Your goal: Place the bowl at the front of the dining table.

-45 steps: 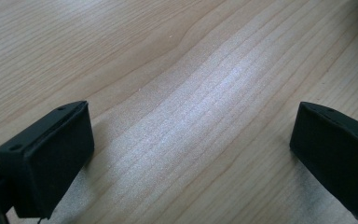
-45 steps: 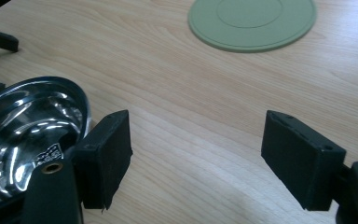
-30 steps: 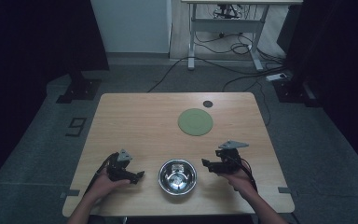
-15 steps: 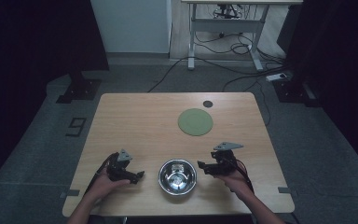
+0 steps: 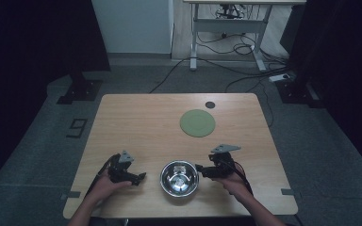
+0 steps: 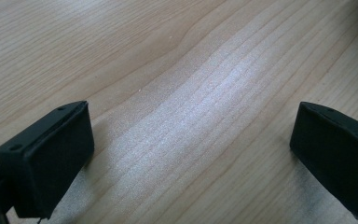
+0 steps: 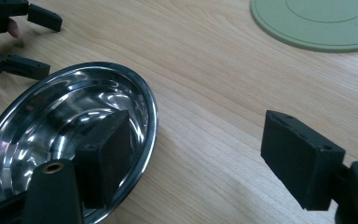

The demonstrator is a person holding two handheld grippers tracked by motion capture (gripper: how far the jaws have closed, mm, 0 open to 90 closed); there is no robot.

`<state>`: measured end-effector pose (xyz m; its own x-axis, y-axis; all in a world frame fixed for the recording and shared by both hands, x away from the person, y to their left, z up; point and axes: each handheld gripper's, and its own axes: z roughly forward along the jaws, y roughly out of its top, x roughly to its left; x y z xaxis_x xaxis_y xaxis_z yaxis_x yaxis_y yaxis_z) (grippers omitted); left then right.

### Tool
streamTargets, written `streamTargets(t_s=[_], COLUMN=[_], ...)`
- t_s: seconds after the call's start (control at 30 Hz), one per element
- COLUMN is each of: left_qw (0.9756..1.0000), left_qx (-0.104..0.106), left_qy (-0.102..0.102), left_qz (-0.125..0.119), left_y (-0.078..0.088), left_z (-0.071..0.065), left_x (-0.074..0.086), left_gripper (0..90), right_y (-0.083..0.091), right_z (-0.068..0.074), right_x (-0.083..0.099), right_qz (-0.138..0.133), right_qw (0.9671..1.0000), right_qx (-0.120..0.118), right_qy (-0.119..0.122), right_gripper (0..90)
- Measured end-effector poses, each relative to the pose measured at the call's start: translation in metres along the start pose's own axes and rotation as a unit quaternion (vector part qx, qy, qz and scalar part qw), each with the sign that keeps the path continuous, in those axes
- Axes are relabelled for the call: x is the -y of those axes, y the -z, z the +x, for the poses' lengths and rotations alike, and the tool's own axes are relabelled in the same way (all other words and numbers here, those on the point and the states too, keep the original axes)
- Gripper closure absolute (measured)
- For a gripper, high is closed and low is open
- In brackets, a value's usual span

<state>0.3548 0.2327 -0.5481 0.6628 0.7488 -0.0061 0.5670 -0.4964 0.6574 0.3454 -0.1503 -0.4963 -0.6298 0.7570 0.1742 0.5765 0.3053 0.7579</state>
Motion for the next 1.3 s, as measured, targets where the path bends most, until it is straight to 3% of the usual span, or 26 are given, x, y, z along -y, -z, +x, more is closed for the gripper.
streamTargets(t_s=[0.63, 1.3], left_qw=[1.0000, 1.0000], left_qx=[0.000, 0.000], left_qy=[0.000, 0.000], left_qz=[0.000, -0.001], left_y=[0.000, 0.000], left_z=[0.000, 0.000], left_x=[0.000, 0.000], left_gripper=[0.0, 0.0], right_y=[-0.020, -0.037], right_z=[0.017, 0.016], right_x=[0.001, -0.001], right_qz=[0.027, 0.067], right_qw=[0.9993, 0.9973], right_qx=[-0.018, -0.011], right_qy=[0.016, 0.027], right_gripper=[25.3, 26.3])
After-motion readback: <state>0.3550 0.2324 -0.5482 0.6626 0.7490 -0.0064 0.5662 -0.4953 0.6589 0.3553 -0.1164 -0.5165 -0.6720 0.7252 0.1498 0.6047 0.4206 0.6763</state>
